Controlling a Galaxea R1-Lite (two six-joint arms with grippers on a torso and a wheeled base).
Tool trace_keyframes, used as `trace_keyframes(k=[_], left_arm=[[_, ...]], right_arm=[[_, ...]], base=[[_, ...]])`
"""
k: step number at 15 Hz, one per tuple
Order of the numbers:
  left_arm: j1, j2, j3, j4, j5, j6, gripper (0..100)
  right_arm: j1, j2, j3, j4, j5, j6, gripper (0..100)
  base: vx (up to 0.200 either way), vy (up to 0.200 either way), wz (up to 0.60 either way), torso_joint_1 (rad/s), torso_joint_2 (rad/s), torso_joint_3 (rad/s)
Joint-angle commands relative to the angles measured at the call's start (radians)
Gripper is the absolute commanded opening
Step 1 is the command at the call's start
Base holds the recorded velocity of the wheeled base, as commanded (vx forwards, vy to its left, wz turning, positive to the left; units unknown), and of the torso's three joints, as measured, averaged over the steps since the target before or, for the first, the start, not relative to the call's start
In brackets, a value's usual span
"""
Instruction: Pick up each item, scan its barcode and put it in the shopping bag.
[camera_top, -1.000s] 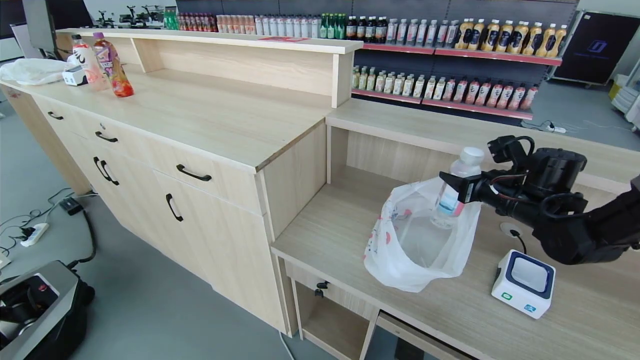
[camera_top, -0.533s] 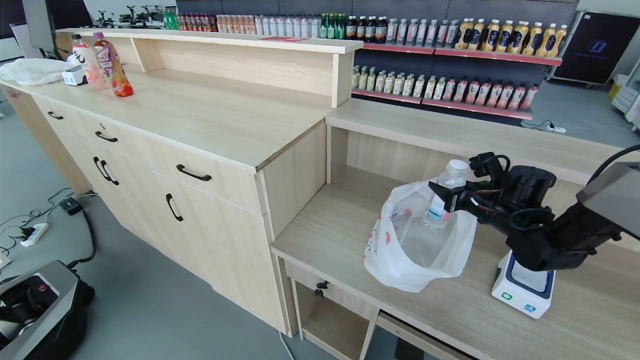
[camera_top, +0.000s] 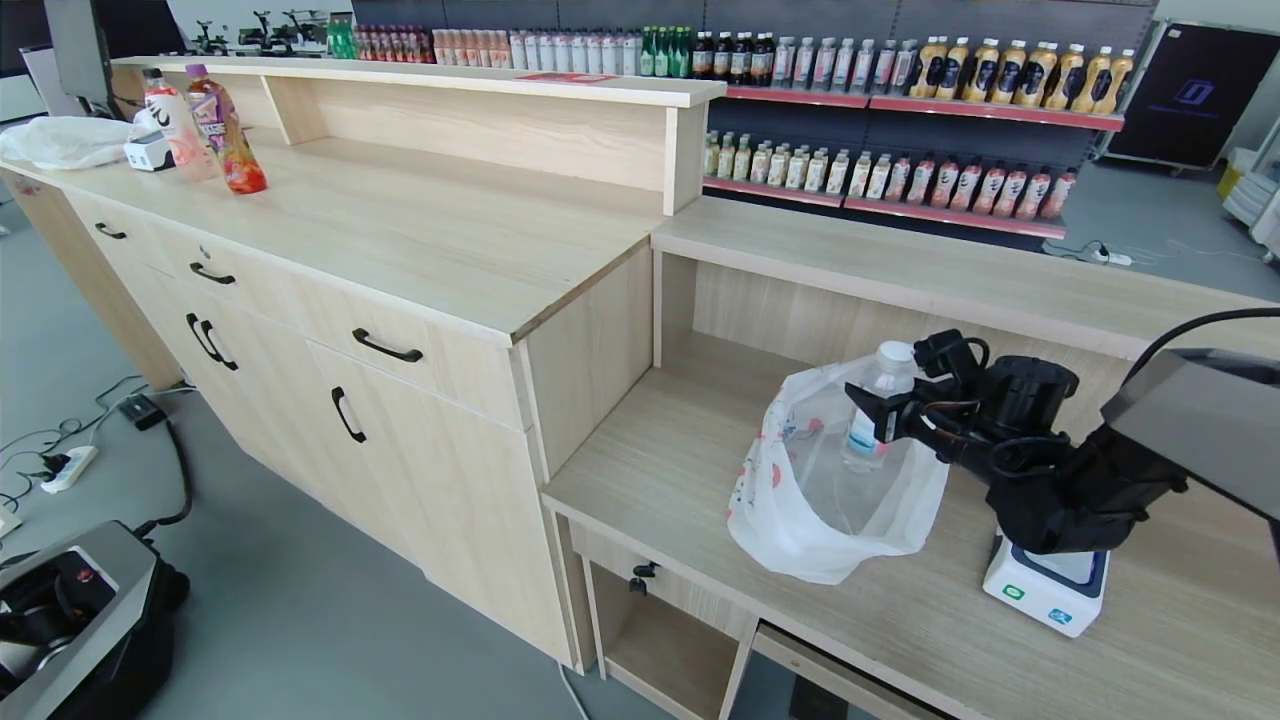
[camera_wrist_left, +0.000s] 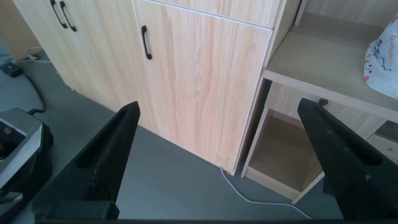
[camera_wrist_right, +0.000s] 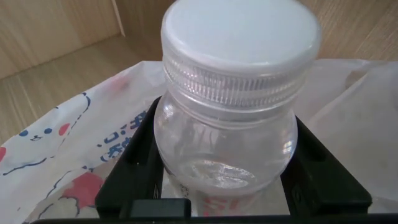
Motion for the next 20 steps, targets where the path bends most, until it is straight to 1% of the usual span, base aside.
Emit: trace_keyframes(k=[1, 8, 14, 15, 17, 19, 20], left_arm=[[0.0, 0.0, 0.0, 0.0, 0.0, 0.0, 100], [0.0, 0.0, 0.0, 0.0, 0.0, 0.0, 100], [0.0, 0.0, 0.0, 0.0, 0.0, 0.0, 100], [0.0, 0.0, 0.0, 0.0, 0.0, 0.0, 100], [0.0, 0.0, 0.0, 0.0, 0.0, 0.0, 100], [0.0, 0.0, 0.0, 0.0, 0.0, 0.0, 100], [0.0, 0.0, 0.0, 0.0, 0.0, 0.0, 100]], right_arm=[[-0.007, 0.024, 0.004, -0.009, 0.0, -0.003, 0], [-0.029, 0.073, -0.002, -0.021, 0.0, -0.011, 0], [-0.05, 0.078, 0.01, 0.006, 0.0, -0.014, 0], [-0.049, 0.076, 0.01, 0.02, 0.0, -0.014, 100], [-0.049, 0.061, 0.017, 0.028, 0.002, -0.012, 100], [-0.049, 0.003, 0.035, 0.077, 0.026, -0.012, 100], [-0.055, -0.108, 0.075, 0.153, 0.072, -0.014, 100]], base=[[0.0, 0.0, 0.0, 0.0, 0.0, 0.0], [0.0, 0.0, 0.0, 0.0, 0.0, 0.0], [0.0, 0.0, 0.0, 0.0, 0.0, 0.0], [0.0, 0.0, 0.0, 0.0, 0.0, 0.0], [0.0, 0.0, 0.0, 0.0, 0.0, 0.0], [0.0, 0.0, 0.0, 0.0, 0.0, 0.0], [0.0, 0.0, 0.0, 0.0, 0.0, 0.0]])
